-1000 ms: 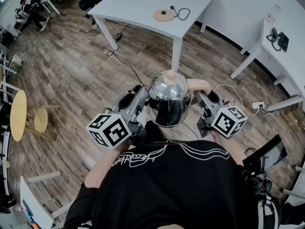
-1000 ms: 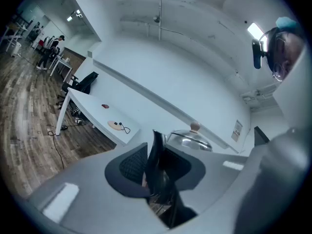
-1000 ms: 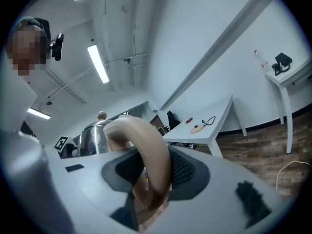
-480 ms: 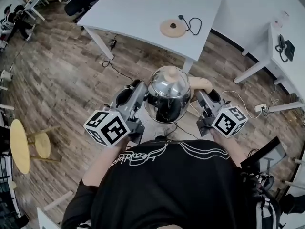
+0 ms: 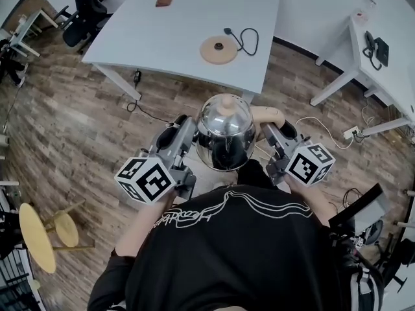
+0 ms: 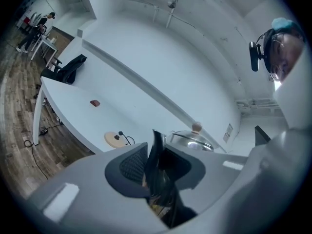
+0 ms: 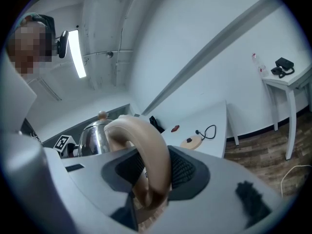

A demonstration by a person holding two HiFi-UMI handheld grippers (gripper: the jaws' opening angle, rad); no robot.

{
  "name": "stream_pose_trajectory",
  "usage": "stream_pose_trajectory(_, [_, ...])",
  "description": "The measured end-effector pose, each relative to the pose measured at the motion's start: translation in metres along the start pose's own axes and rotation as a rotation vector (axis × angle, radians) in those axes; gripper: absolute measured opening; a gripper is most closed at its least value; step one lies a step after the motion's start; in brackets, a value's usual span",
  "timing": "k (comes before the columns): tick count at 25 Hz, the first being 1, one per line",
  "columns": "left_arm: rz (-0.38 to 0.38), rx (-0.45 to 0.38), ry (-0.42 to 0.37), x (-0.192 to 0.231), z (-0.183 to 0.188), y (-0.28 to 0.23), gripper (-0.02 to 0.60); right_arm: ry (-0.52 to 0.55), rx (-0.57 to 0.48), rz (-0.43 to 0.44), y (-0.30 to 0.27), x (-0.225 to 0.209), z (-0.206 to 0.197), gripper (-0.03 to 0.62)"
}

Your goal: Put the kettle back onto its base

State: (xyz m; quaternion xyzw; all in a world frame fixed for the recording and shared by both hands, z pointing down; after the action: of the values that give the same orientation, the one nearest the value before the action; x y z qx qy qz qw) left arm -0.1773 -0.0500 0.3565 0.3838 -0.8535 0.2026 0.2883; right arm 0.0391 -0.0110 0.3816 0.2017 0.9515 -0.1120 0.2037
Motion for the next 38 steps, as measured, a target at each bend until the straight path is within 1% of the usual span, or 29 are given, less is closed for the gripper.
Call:
stream_pose_trajectory(4, [0.006,0.008,-0.004,0.001,0.001,-0.026,0.083,-0.021,-0.004,-0.002,-0.011,-0.026,0.007,0.14])
stream_pose_trajectory(10, [0.055,-0.041,0.0,0.012,0.017,-0.061,0.083,0.025,-0.004,0.056,-0.052,-0.056,0.034,0.14])
stream_pose_trajectory(13, [0.076,-0.046,0.002,0.023,0.023,-0.088,0.083,0.016,0.01,0.073,-0.075,-0.083,0.042,0.14])
stream_pose_trajectory(15, [0.097,-0.052,0.002,0.033,0.032,-0.113,0.083,0.005,0.028,0.09,-0.095,-0.103,0.048,0.14])
stream_pose_trajectory(19, [0.148,-0.058,0.024,0.06,0.054,-0.184,0.083,-0.008,0.071,0.115,-0.149,-0.16,0.071,0.14])
stream_pose_trajectory(21, [0.166,-0.059,0.026,0.07,0.062,-0.209,0.081,-0.008,0.083,0.127,-0.169,-0.18,0.08,0.14])
stream_pose_trajectory(23, [0.166,-0.068,0.014,0.075,0.065,-0.217,0.081,-0.005,0.085,0.138,-0.176,-0.187,0.082,0.14])
stream_pose_trajectory(27, [0.15,-0.09,-0.02,0.077,0.063,-0.216,0.081,0.015,0.089,0.167,-0.172,-0.185,0.077,0.14])
stream_pose_trajectory(31, [0.165,-0.125,-0.045,0.079,0.063,-0.218,0.08,0.051,0.089,0.201,-0.178,-0.187,0.076,0.138])
stream_pose_trajectory(34, [0.178,-0.141,-0.067,0.093,0.069,-0.231,0.08,0.084,0.09,0.221,-0.201,-0.197,0.08,0.138])
stream_pose_trajectory(38, [0.182,-0.168,-0.093,0.125,0.085,-0.253,0.077,0.166,0.098,0.27,-0.246,-0.21,0.087,0.137])
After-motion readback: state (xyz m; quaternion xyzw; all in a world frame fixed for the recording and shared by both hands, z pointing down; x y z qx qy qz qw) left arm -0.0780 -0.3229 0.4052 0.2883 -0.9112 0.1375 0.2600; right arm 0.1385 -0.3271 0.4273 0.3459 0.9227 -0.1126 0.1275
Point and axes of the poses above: the fingertips, and each gripper's own axes: y backward along the fingers, x to its left, z out of its top, the point moved 2 cm from there along y, backward along the fingers, and after that the axes turned 3 degrees about y, right-handed, at the moved point
